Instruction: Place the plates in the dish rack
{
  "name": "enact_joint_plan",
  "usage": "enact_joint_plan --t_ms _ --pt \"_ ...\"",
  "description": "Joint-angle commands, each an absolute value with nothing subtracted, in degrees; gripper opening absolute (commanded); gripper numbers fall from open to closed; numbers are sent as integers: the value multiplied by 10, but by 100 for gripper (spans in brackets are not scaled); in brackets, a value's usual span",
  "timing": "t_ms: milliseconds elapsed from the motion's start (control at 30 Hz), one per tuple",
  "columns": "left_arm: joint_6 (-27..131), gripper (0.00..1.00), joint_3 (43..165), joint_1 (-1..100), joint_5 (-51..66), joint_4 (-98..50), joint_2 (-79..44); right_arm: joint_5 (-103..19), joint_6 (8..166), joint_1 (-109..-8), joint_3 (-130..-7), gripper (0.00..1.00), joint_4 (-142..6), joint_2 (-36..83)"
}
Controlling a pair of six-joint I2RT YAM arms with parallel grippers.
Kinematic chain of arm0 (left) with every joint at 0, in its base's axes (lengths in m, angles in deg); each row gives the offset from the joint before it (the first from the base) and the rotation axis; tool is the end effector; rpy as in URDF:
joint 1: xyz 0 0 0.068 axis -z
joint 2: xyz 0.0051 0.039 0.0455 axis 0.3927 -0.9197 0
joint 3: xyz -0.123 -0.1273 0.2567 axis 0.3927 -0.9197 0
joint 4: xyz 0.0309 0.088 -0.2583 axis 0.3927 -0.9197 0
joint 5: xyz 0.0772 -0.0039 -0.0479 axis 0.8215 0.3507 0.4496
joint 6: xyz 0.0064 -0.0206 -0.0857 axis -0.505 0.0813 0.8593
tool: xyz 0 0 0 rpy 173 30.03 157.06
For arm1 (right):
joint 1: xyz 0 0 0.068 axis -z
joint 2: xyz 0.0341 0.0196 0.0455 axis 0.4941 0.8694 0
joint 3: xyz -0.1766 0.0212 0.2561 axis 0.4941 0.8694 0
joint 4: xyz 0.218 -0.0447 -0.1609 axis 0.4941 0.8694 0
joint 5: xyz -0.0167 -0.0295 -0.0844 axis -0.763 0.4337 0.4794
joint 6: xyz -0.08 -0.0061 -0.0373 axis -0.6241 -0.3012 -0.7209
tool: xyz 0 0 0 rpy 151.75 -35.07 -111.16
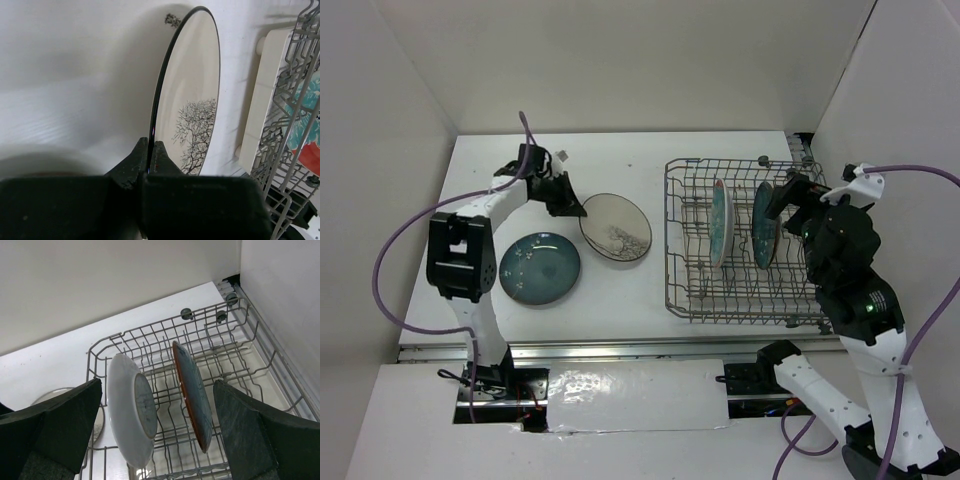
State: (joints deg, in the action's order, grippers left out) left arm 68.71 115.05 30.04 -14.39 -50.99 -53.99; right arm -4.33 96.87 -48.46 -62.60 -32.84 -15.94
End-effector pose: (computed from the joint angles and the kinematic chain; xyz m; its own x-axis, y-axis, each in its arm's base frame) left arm 0.4650 -0.0963 0.2129 -0.8913 -0.3046 -0.3359 -0.0219 0.7688 -0.6392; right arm 0.1382 0.0051 0.4722 -0.0581 0.2412 -0.9687 0.2231 0.9490 0.2229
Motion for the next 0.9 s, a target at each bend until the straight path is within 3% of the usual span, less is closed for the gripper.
enact_joint_plan --t_ms 0,333,567,867 --pt "669 0 1170 271 -143 -538 -463 -64 960 -483 -626 98 -321 -152" --pt "648 0 1188 208 -227 -569 -315 -174 933 -487 -639 97 -346 -144" --pt "650 0 1209 200 -344 -596 -237 -343 931 -497 -765 94 -315 -48" --pt "663 0 1244 200 -468 -608 -216 -465 977 -568 -799 93 -346 51"
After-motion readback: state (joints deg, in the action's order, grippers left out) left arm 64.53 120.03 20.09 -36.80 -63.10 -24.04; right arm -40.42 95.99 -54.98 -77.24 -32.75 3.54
